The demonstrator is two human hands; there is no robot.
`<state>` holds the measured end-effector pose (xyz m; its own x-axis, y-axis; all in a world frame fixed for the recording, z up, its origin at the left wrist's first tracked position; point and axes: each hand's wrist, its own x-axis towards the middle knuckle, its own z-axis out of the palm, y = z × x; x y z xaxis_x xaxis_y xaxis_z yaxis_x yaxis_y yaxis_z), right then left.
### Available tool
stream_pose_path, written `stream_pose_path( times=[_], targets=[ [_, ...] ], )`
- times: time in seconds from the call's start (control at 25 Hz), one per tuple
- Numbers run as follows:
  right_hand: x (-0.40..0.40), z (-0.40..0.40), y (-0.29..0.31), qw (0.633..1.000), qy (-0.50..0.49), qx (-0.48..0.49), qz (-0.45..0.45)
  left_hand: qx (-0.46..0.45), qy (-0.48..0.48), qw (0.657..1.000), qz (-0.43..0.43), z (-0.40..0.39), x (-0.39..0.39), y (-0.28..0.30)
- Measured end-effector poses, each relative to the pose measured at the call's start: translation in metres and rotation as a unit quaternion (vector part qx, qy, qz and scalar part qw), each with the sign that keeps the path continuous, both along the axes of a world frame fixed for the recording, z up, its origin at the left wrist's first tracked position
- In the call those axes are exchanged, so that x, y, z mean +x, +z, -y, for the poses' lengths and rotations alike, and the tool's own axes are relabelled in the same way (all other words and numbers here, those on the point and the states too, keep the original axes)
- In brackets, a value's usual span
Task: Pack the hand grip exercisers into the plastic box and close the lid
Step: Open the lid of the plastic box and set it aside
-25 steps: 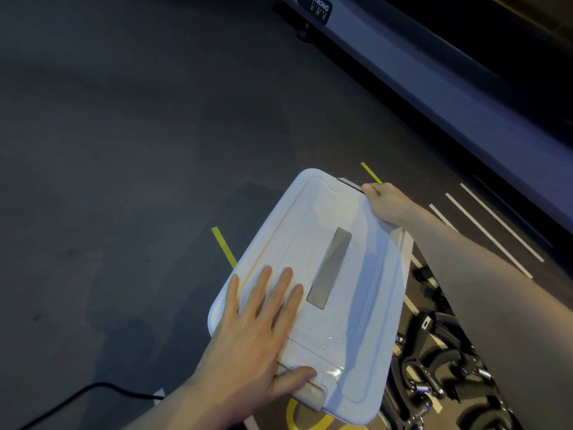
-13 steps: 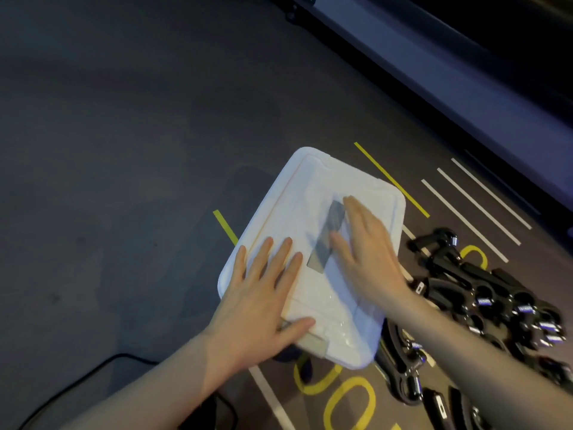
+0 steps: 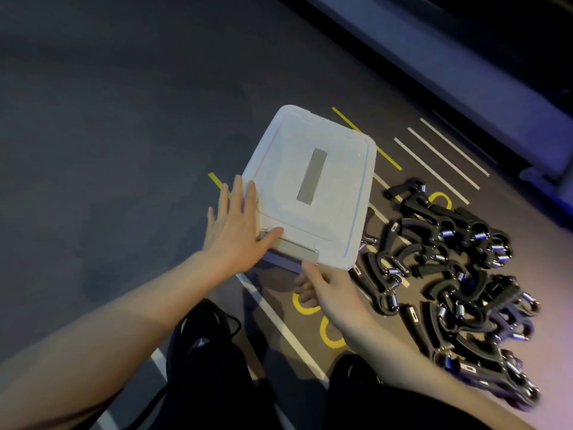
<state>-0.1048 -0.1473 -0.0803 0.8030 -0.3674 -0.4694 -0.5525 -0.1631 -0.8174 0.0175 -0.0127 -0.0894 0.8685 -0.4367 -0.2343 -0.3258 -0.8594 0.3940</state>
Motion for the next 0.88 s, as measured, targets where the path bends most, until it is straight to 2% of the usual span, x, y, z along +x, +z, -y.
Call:
stream_pose_path(
  times=[0.08,0.16,0.28,0.48,0.76,0.88],
  targets=[
    [0.012,-0.009,0.000,0.966,-0.093,0.212,-0.112,-0.003,-0.009,1.000,-0.012,-0.002,0.000,0.000],
    [0.022,-0.020,-0.005,0.934,-0.156,0.302,-0.108,0.000,-0.022,1.000,-0.014,-0.004,0.000,0.001],
    [0.029,-0.032,-0.013,0.918,-0.222,0.323,-0.065,0.003,-0.036,0.999,-0.010,-0.007,-0.001,0.001],
    [0.036,-0.035,-0.015,0.907,-0.268,0.316,-0.075,0.020,-0.049,0.999,0.004,-0.009,-0.002,0.000],
    [0.039,-0.040,-0.009,0.850,-0.325,0.414,-0.002,0.009,-0.052,0.998,0.016,-0.011,-0.003,-0.003],
    [0.031,-0.041,-0.021,0.880,-0.297,0.371,0.009,0.024,-0.057,0.998,0.032,-0.011,-0.003,-0.005]
  ],
)
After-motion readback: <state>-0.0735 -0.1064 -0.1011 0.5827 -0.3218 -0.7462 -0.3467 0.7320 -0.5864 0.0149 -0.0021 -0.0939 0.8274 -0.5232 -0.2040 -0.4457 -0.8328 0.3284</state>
